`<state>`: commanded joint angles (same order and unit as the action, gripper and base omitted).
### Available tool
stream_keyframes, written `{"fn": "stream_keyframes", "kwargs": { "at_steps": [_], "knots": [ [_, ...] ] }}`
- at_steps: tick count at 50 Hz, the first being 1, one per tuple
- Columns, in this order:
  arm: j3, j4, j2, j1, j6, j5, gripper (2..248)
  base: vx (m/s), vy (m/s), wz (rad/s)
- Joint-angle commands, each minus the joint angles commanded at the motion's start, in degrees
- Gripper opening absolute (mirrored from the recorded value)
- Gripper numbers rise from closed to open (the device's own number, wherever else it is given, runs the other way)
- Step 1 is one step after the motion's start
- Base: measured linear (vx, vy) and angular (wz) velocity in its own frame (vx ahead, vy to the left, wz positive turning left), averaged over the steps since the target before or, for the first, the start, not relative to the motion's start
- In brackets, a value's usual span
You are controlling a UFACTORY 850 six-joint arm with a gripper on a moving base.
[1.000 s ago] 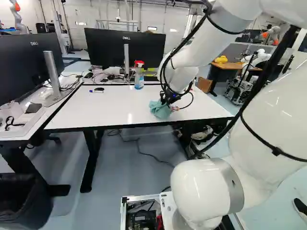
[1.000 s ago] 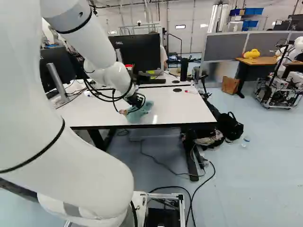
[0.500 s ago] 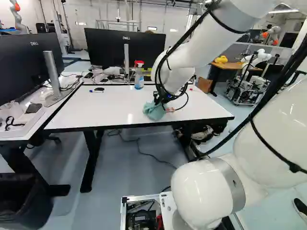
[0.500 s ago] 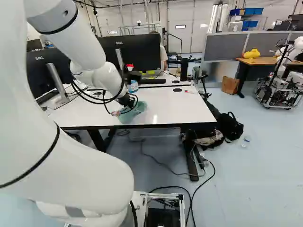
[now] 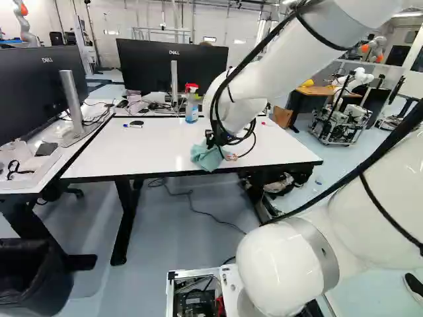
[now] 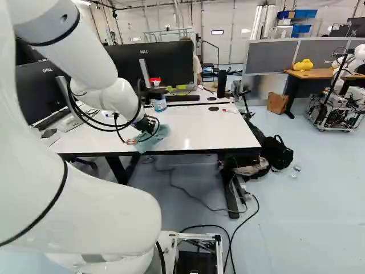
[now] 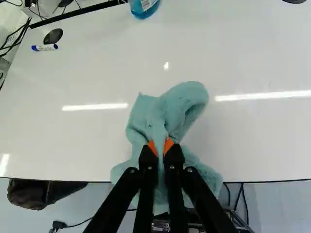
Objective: Clean the table with the green towel
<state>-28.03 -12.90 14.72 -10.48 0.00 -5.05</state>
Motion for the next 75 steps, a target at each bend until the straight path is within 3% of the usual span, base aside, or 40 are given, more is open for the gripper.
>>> {"fn": "stream_keyframes", "kwargs": {
  "at_steps": [21,57,75],
  "knots": [
    [-0.4,0.0,0.0,0.3,0.0,0.0,30,0.0,0.0,0.0],
    [-9.6,0.0,-4.5,5.1,0.0,0.0,30,0.0,0.0,0.0],
    [-13.9,0.0,-9.1,7.8,0.0,0.0,30,0.0,0.0,0.0]
  ]
}}
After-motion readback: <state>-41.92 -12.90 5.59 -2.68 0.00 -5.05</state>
